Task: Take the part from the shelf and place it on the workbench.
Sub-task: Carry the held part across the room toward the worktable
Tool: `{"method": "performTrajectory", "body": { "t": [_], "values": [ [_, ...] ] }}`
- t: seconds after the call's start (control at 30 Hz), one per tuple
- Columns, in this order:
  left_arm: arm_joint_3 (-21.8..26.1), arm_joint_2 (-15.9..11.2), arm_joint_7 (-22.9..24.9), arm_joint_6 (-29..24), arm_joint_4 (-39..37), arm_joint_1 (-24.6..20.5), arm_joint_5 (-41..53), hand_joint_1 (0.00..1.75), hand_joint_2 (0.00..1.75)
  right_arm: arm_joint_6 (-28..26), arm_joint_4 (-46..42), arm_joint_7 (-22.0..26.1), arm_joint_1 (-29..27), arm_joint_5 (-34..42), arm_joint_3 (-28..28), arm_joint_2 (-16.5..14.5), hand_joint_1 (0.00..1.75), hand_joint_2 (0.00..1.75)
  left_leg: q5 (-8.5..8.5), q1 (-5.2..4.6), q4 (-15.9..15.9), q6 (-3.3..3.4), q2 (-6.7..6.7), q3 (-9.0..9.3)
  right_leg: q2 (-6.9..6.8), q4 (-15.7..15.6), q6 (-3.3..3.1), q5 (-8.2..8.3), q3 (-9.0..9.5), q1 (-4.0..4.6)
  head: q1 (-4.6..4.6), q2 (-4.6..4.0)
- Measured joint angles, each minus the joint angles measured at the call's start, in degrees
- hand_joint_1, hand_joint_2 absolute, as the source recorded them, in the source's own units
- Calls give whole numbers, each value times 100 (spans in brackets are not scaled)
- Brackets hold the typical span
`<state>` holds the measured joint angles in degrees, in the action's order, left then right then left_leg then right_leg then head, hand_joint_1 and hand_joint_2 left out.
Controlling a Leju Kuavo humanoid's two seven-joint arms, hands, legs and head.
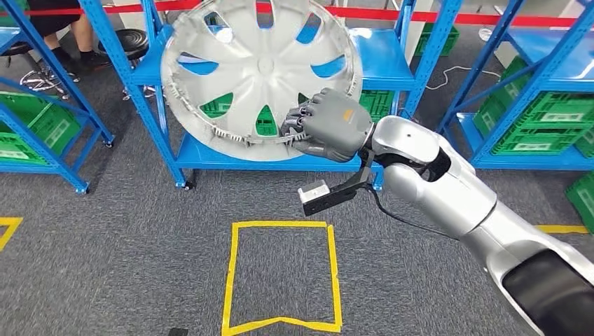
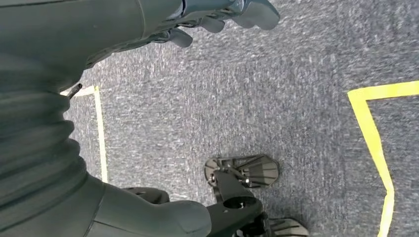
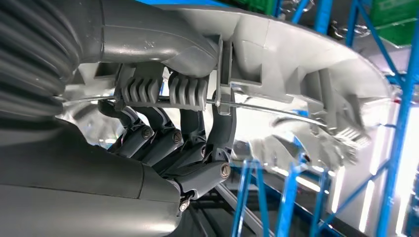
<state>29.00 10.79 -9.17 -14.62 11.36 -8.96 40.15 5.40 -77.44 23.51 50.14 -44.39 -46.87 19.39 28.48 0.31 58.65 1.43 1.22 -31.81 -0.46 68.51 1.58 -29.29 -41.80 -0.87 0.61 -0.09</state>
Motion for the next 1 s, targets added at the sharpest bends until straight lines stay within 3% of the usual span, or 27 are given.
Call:
{"method": "performTrajectory", "body": {
  "t": [0.07, 0.1, 0.17, 0.23, 0.3, 0.37, 0.4, 0.47, 0.5, 0.57, 0.6, 0.63, 0.67, 0.73, 0.8, 0.83, 0.9, 0.97, 1.0],
  "values": [
    [0, -4, -3, 15, -1, 15, -1, 0, 175, -16, 0, -3, -43, -9, 20, -12, 175, 175, -38, -6, 25, 5, 74, -71, 6, 630, 4, -262, -213, 2, 0, 0],
    [0, -7, -2, 15, -2, 24, -1, 0, 175, -28, -1, -4, -64, -19, 27, -16, 175, 175, -51, -8, 39, 1, 124, -98, 13, 713, -5, -263, -206, 4, 1, 0],
    [0, -10, -1, 15, -2, 34, 0, 0, 175, -48, -3, -2, -87, -40, 41, -20, 175, 175, -64, -12, 68, -13, 238, -123, 88, 154, -51, 23, 159, 7, 1, 0],
    [0, -5, -2, 15, -1, 29, 3, 0, 175, -55, -11, -3, -96, -48, 63, -24, 175, 175, -77, -9, 93, -45, 346, -162, 343, -610, -111, 236, 591, 1, -9, 0],
    [0, -3, -7, 17, -1, 20, 9, 0, 175, -56, -21, -5, -116, -53, 99, -26, 175, 175, -110, 17, 100, -115, 451, -232, 481, -886, -132, 238, 711, 11, -19, 0],
    [0, -8, -11, 21, -2, 28, 17, 0, 175, -56, -33, -4, -133, -58, 140, -28, 175, 175, -151, 36, 77, -199, 571, -278, 376, -922, -151, 261, 703, 22, -22, 0],
    [0, -10, -10, 23, -3, 36, 25, 0, 175, -55, -40, -4, -135, -61, 160, -34, 175, 175, -139, 25, 91, -232, 534, -303, 309, -950, -180, 276, 716, 9, -26, 0],
    [0, -17, -2, 19, -2, 27, 55, 0, 175, -56, -59, -1, -140, -61, 202, -48, 175, 175, 41, 0, 392, -287, 274, -470, 162, -1007, -243, 303, 745, -26, -59, 0],
    [0, -20, 2, 16, -1, 16, 71, 0, 175, -56, -64, 3, -148, -64, 222, -53, 175, 175, 205, 1, 719, -310, 96, -636, 80, -1019, -264, 307, 752, -30, -73, 0],
    [0, -21, 10, 13, -1, 3, 88, 0, 175, -55, -68, 15, -180, -68, 242, -54, 175, 175, 479, 22, 1443, -355, -55, -997, -67, -1018, -277, 300, 751, -28, -87, 0],
    [0, -22, 13, 13, -1, 5, 90, 0, 175, -53, -68, 26, -196, -71, 243, -54, 175, 175, 501, 30, 1628, -370, -77, -1093, -136, -1016, -279, 297, 752, -28, -89, 0],
    [0, -23, 16, 13, -2, 7, 92, 0, 175, -50, -69, 37, -209, -72, 243, -55, 175, 175, 414, 37, 1594, -379, -95, -1080, -202, -1014, -275, 293, 753, -29, -89, 0],
    [0, -27, 19, 13, -1, 7, 96, 0, 175, -47, -71, 46, -215, -73, 244, -55, 175, 175, 237, 42, 1330, -381, -133, -951, -267, -1007, -266, 287, 756, -31, -89, 0],
    [0, -30, 21, 12, 0, -3, 110, 0, 175, -40, -78, 57, -217, -76, 251, -56, 175, 175, -104, 26, 546, -367, -384, -559, -380, -984, -226, 263, 762, -17, -91, 0],
    [-1, -27, 23, 8, 1, -13, 128, 0, 175, -31, -83, 61, -216, -89, 273, -57, 175, 175, -215, -1, 121, -287, -567, -368, -478, -957, -169, 244, 754, 33, -80, 0],
    [-2, -25, 25, 7, 0, -14, 132, 0, 175, -26, -83, 67, -216, -93, 284, -60, 175, 175, -202, -16, 97, -239, -558, -377, -532, -956, -144, 244, 753, 53, -75, 0],
    [-2, -26, 31, 9, 0, -4, 133, 0, 175, -16, -83, 78, -216, -101, 296, -67, 175, 175, -243, -10, 87, -150, -409, -403, -591, -945, -85, 220, 756, 55, -66, 0],
    [-2, -27, 39, 2, 1, -2, 133, 0, 175, -16, -83, 84, -216, -106, 300, -72, 175, 175, -278, 6, 72, -77, -272, -411, -357, -698, -40, 30, 658, 22, -59, 0],
    [-2, -26, 42, -10, 1, -3, 134, 0, 175, -19, -82, 86, -220, -115, 301, -72, 175, 175, -290, 14, 67, -49, -205, -414, -180, -392, -29, -145, 525, 12, -53, 0]
  ]
}}
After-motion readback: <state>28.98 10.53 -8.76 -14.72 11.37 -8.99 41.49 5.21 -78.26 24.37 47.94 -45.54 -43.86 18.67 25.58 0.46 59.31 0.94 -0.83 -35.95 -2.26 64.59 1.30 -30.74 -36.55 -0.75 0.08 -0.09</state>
